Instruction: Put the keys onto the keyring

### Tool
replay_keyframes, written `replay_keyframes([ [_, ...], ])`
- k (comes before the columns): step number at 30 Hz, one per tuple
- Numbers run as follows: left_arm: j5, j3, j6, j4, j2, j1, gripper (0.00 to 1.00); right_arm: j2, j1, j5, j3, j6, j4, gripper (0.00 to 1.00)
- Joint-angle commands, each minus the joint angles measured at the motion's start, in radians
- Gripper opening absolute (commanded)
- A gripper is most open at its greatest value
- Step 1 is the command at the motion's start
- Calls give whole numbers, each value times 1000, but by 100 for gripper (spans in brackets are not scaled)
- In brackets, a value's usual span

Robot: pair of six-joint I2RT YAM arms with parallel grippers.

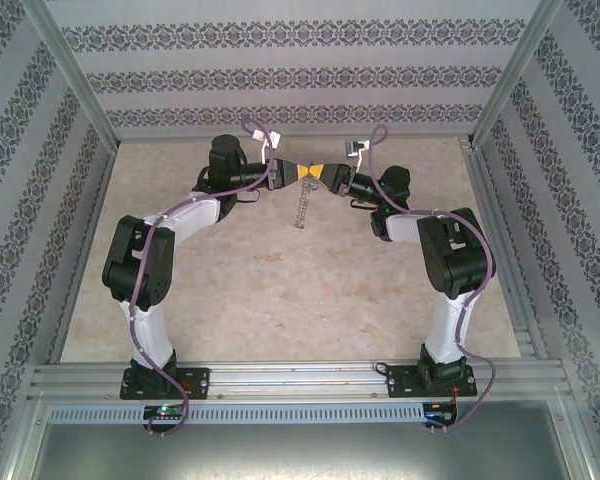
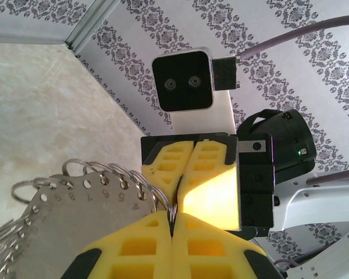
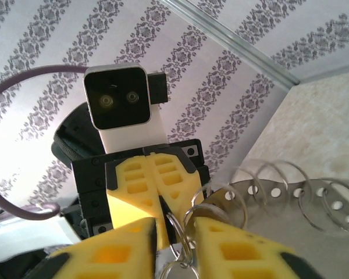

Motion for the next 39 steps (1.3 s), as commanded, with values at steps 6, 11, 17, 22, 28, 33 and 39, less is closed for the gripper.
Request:
replay_keyframes([
  [6, 25, -22, -46, 153, 0, -15, 0, -102, -91, 39, -89, 1, 44, 44],
  [11, 30, -32, -89, 219, 0, -16, 0, -136, -113, 55, -159, -36, 30, 46],
  [17, 36, -32, -112, 245, 3, -15, 0, -136, -82, 88, -221, -75, 33, 47],
  [22, 42, -29, -118, 247, 2, -16, 0, -159, -35, 111, -248, -136, 4, 48],
  [28, 47, -24, -121, 249, 3, -17, 0, -210, 2, 148, -243, -237, -108, 51],
  [33, 49, -19, -127, 252, 6, -19, 0, -226, 19, 154, -206, -287, -186, 51],
  [39, 49, -11, -130, 252, 10, -20, 0, -203, 32, 147, -164, -297, -210, 50],
])
